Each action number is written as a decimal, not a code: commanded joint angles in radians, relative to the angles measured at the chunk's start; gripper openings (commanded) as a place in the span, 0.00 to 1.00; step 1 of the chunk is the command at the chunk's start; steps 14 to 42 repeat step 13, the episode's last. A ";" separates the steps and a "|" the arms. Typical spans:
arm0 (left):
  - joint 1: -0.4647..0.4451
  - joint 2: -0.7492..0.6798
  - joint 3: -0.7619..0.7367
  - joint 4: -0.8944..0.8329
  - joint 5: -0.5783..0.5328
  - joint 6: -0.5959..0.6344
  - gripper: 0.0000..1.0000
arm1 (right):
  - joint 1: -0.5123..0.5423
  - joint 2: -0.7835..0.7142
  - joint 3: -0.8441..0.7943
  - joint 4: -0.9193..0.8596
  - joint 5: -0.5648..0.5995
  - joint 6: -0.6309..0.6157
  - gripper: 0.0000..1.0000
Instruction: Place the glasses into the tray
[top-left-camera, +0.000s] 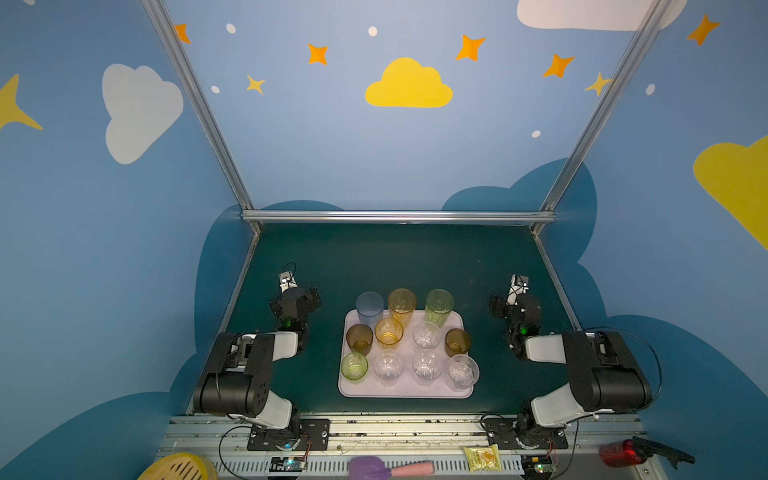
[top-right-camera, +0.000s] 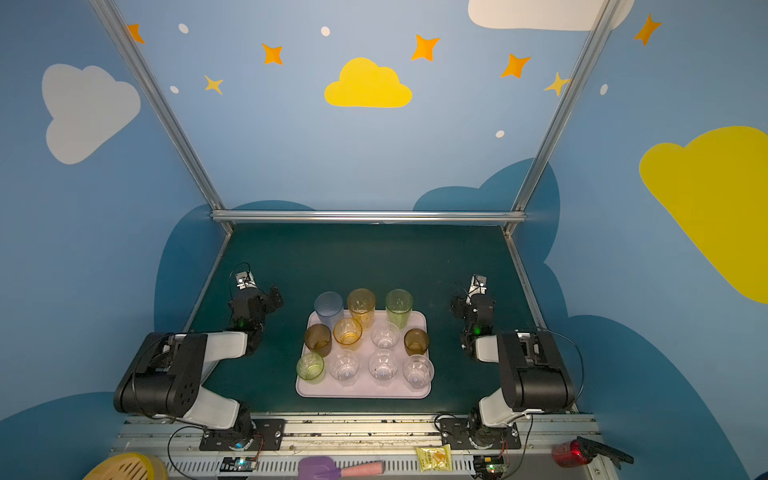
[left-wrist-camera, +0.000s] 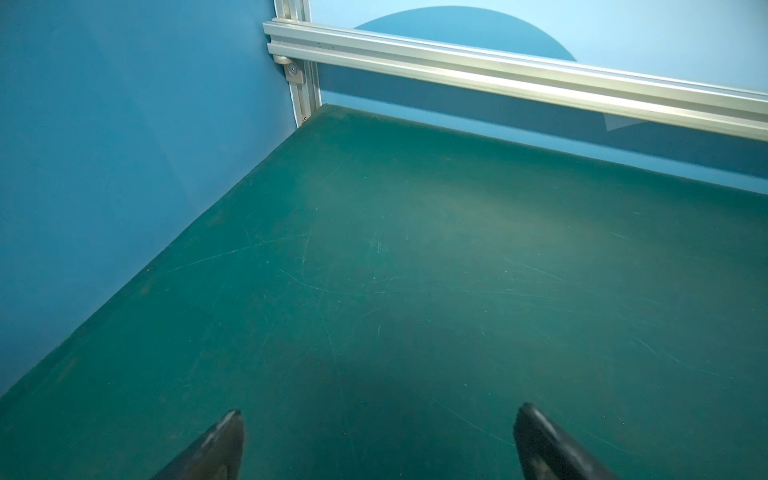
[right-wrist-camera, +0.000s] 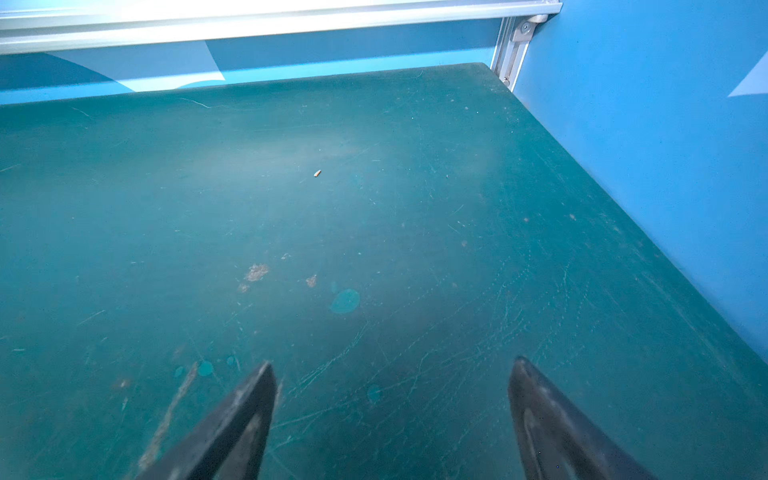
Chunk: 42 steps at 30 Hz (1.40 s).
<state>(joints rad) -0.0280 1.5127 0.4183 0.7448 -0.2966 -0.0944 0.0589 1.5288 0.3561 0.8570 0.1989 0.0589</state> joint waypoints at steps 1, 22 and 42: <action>0.003 0.006 -0.006 0.018 0.004 -0.011 1.00 | 0.003 -0.012 0.020 -0.006 -0.004 -0.009 0.87; 0.004 0.012 0.001 0.008 0.007 -0.013 1.00 | 0.002 -0.010 0.019 0.004 -0.003 -0.009 0.87; 0.004 0.012 0.001 0.008 0.007 -0.013 1.00 | 0.002 -0.010 0.019 0.004 -0.003 -0.009 0.87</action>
